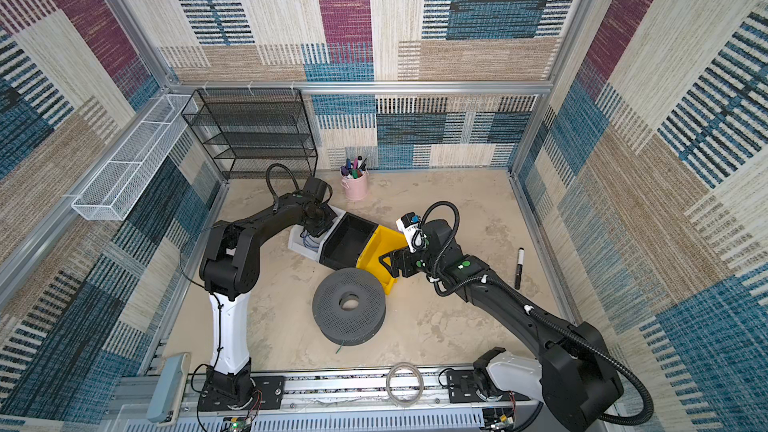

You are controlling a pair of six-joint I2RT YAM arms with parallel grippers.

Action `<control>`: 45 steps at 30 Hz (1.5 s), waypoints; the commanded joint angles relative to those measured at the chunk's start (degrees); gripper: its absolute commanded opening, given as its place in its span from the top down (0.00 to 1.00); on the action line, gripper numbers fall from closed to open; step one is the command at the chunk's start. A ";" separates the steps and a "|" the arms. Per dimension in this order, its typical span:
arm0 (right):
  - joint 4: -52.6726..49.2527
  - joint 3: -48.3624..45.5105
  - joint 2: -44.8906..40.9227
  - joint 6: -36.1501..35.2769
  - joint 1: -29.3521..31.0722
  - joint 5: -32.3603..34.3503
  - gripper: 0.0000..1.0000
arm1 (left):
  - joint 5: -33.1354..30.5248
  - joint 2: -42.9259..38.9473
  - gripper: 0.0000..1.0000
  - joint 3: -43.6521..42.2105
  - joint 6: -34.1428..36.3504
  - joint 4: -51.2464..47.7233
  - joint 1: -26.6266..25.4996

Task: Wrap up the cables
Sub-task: 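Lift the blue cable with the left gripper while the right gripper pushes the yellow bin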

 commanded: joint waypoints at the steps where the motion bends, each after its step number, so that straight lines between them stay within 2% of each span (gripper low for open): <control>1: 0.99 0.17 -0.68 0.62 0.03 0.47 0.13 | -1.78 -3.44 1.00 -1.90 -0.76 1.98 -0.13; 6: 0.35 -0.35 -0.71 1.89 0.04 1.79 0.13 | -3.29 -7.40 1.00 -2.80 -1.35 0.76 -0.29; 11: -3.96 -0.25 0.94 4.04 0.03 8.80 0.13 | -3.85 -11.07 1.00 -4.20 -2.89 1.75 -0.29; 15: -3.83 -2.70 -1.69 6.52 0.03 16.08 0.08 | -3.56 -13.75 1.00 -3.29 -2.47 1.84 -0.41; 17: -4.24 -3.01 -1.25 7.10 -0.14 17.57 0.06 | -3.77 -15.44 1.00 -2.61 -1.55 1.42 -0.42; 25: 0.57 -1.59 6.37 10.10 -0.31 10.80 0.08 | -4.13 -21.24 1.00 -2.02 4.99 -2.61 -0.42; 29: 1.32 0.04 10.55 10.34 -0.32 11.34 0.14 | -3.64 -25.41 1.00 -4.55 8.12 -1.64 -0.42; 33: 1.71 2.99 15.83 10.15 -0.32 12.22 0.27 | -3.80 -29.53 1.00 -6.53 10.34 -1.13 -0.32; 35: 1.86 4.90 18.89 9.96 -0.32 13.35 0.28 | -3.86 -31.53 1.00 -6.94 11.46 -1.28 -0.33; 40: 1.04 9.82 25.20 8.55 -1.07 16.15 0.51 | -4.07 -35.15 1.00 -8.28 13.06 -1.72 -0.13; 45: -0.90 15.18 28.80 5.86 -4.00 18.63 0.62 | -4.03 -37.28 1.00 -9.51 13.83 -2.38 0.26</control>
